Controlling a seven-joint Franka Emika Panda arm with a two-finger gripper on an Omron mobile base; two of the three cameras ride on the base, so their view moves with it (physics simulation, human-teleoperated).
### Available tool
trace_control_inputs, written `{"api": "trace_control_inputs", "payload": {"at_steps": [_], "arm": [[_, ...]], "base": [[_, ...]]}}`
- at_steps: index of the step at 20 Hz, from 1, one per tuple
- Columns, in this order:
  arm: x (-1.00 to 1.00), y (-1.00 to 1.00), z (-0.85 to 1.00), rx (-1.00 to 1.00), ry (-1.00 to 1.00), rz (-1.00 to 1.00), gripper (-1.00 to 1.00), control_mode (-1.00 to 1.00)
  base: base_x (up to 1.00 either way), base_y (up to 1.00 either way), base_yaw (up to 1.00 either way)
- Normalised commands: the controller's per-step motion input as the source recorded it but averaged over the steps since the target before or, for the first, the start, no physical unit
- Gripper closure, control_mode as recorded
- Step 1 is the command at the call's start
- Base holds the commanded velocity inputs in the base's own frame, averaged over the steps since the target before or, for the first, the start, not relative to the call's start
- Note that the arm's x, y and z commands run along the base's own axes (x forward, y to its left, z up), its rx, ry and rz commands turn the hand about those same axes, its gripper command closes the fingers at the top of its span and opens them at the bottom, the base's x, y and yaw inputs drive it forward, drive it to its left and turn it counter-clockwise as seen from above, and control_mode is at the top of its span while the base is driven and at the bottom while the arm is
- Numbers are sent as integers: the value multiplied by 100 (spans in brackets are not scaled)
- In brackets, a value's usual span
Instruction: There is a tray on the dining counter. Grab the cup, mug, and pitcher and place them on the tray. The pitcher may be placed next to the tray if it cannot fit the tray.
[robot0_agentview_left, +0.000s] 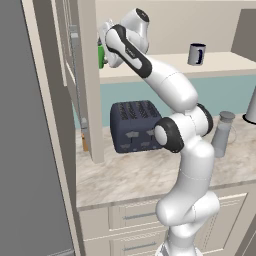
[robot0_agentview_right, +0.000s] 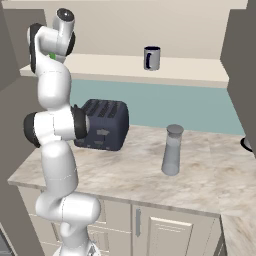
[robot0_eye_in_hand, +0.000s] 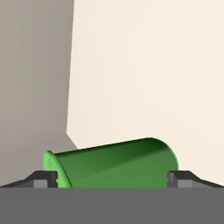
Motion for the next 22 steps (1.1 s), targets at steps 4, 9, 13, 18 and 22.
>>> {"api": "trace_control_inputs", "payload": {"at_steps": [4, 9, 13, 18, 22], "arm": [[0, 0, 0, 0, 15, 0, 100, -100], [0, 0, 0, 0, 9, 0, 100, -100], [-7, 0, -2, 0, 0, 0, 100, -100], [-29, -4, -4, 0, 0, 0, 100, -100], [-39, -17, -8, 1, 0, -1, 100, -100]], "base": [[0, 0, 0], [0, 0, 0], [0, 0, 0], [0, 0, 0], [0, 0, 0]]}}
